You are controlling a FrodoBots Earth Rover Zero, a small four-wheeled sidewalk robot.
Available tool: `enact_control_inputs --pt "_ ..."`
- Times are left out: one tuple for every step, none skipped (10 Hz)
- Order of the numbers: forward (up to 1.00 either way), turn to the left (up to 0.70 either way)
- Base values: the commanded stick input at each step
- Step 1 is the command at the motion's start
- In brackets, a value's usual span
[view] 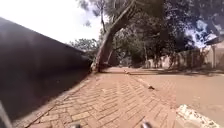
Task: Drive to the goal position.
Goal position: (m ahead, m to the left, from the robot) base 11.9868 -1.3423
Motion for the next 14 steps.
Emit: enact_control_inputs --pt "0.70 0.00" --pt "0.70 0.00" --pt "0.70 0.00" --pt "0.70 0.00" --pt "0.70 0.00" --pt "0.70 0.00" --pt "0.70 0.00" --pt "0.70 0.00" --pt "0.70 -0.02" --pt "0.70 -0.11" --pt "0.70 -0.20" --pt "0.70 -0.28" --pt "0.70 -0.35" --pt "0.70 -0.35"
